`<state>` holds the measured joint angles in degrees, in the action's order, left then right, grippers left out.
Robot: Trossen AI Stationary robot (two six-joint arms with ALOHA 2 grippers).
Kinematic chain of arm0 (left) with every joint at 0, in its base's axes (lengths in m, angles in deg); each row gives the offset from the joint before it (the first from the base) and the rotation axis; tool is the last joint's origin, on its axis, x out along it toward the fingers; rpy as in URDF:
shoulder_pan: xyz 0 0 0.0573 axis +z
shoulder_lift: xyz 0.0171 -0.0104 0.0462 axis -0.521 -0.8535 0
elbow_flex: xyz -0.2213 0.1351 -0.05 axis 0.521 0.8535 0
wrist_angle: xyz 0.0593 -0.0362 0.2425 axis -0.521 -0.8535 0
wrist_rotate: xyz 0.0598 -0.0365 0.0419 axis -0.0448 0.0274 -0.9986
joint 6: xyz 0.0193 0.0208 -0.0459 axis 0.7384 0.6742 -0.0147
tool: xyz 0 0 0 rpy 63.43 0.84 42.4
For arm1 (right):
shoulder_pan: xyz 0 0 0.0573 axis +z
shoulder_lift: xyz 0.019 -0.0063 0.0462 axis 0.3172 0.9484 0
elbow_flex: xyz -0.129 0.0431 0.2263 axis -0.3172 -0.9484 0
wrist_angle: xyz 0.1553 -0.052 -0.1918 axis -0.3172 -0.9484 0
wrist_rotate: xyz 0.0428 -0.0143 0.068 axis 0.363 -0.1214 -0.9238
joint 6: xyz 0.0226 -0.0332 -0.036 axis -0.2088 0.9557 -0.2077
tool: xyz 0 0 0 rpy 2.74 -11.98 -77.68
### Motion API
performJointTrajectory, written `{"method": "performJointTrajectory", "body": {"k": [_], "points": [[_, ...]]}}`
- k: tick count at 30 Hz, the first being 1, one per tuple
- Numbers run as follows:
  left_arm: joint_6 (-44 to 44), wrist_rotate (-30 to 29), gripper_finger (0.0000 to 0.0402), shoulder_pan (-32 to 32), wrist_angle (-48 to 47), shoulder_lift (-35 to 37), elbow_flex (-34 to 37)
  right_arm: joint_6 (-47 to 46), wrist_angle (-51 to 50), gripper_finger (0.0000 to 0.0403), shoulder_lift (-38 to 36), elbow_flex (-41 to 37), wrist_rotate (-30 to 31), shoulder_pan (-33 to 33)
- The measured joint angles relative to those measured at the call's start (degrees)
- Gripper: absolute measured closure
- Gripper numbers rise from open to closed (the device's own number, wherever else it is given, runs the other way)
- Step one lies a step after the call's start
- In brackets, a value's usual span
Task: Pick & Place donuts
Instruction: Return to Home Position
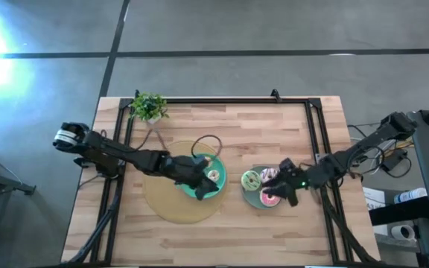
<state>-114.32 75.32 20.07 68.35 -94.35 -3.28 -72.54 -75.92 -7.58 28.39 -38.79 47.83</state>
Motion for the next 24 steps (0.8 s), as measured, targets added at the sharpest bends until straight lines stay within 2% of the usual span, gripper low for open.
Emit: {"method": "performJointTrajectory", "body": {"k": [3, 9, 12, 17, 19, 24], "points": [[4.0, -0.8, 0.0296, 1.0, 6.6, 5.4, 5.3, 4.1, 7.2, 0.0202, -4.8, -5.5, 0.0, -2.5], [9.9, -1.5, 0.0296, 5.2, 14.1, 18.5, 16.1, 7.5, 6.4, 0.0202, -17.4, -13.6, -0.3, -6.8], [11.5, -2.5, 0.0296, 6.8, 15.0, 24.9, 21.0, 9.6, 6.3, 0.0202, -23.3, -17.1, -0.4, -7.8], [13.0, -8.1, 0.0296, 7.8, 14.7, 35.1, 28.9, 9.8, 6.3, 0.0202, -30.7, -21.8, -0.4, -8.4], [13.8, -8.2, 0.0296, 7.8, 14.5, 38.5, 31.5, 9.9, 6.5, 0.0202, -32.9, -23.3, -0.4, -8.4], [14.5, -7.0, 0.0296, 7.8, 14.7, 45.3, 36.9, 11.2, -0.7, 0.0202, -36.0, -23.6, -0.4, -8.4]]}}
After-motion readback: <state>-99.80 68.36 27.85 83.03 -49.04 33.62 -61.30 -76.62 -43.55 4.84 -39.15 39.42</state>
